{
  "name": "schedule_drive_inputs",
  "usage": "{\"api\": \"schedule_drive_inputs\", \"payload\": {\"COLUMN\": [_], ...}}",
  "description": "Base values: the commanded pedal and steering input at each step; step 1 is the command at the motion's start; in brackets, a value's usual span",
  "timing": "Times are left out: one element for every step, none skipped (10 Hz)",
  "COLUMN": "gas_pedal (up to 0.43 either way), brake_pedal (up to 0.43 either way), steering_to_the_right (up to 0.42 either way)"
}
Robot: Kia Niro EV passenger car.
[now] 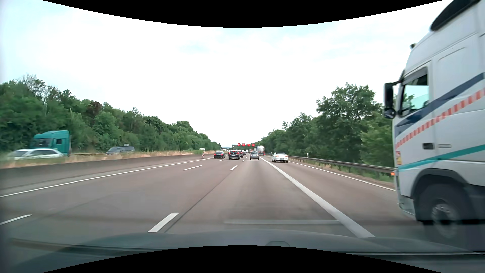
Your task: Follow the waypoints while adhering to traffic rules and regulations
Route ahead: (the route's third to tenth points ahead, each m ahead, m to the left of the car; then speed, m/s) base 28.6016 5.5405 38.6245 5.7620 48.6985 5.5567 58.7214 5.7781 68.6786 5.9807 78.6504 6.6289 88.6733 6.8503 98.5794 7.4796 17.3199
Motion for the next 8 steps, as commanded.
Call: {"api": "schedule_drive_inputs", "payload": {"gas_pedal": [0.000, 0.000, 0.000, 0.000, 0.000, 0.000, 0.000, 0.000], "brake_pedal": [0.000, 0.000, 0.000, 0.000, 0.000, 0.000, 0.000, 0.000], "steering_to_the_right": [-0.002, -0.002, -0.003, -0.003, -0.003, -0.003, -0.003, -0.004]}}
